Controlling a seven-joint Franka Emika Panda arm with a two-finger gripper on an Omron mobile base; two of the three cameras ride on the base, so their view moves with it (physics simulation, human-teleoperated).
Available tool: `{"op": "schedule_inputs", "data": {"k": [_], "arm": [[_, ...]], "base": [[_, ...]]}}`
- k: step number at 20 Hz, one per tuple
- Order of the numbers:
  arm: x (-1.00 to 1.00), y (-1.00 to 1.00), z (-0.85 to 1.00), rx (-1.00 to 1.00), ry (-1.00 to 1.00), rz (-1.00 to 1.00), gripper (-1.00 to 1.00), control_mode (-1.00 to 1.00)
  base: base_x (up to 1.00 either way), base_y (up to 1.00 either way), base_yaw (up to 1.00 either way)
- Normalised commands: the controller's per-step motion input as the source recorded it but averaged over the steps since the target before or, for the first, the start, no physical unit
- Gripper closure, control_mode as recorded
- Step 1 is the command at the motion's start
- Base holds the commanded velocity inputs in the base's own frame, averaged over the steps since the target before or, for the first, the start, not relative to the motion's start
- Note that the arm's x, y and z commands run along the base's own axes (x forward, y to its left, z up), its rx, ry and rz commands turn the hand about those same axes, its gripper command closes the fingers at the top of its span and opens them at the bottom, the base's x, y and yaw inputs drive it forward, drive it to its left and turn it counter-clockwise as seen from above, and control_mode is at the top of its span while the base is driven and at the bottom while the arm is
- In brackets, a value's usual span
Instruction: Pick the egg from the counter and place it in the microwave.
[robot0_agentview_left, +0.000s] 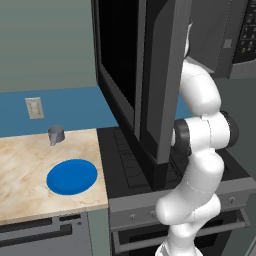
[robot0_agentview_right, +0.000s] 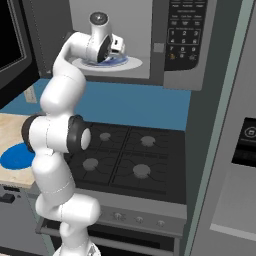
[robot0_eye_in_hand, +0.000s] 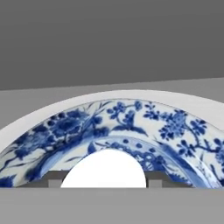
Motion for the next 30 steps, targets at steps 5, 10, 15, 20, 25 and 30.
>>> {"op": "schedule_inputs", "data": {"k": [5, 10, 15, 20, 25, 30], "arm": [[0.00, 0.06, 0.00, -0.02, -0.14, 0.00, -1.00, -1.00], [-0.02, 0.00, 0.00, -0.06, -0.11, 0.00, -1.00, -1.00], [-0.17, 0.00, -0.01, -0.06, -0.09, 0.00, -1.00, -1.00], [-0.88, -0.04, 0.04, -0.01, -0.17, 0.00, -1.00, -1.00], [-1.00, -0.07, 0.10, 0.00, -0.16, 0.00, -1.00, -1.00], [-1.00, -0.01, 0.05, 0.00, -0.03, 0.00, -1.00, -1.00]], "base": [[0.00, 0.00, 0.00], [0.00, 0.00, 0.00], [0.00, 0.00, 0.00], [0.00, 0.00, 0.00], [0.00, 0.00, 0.00], [0.00, 0.00, 0.00]]}}
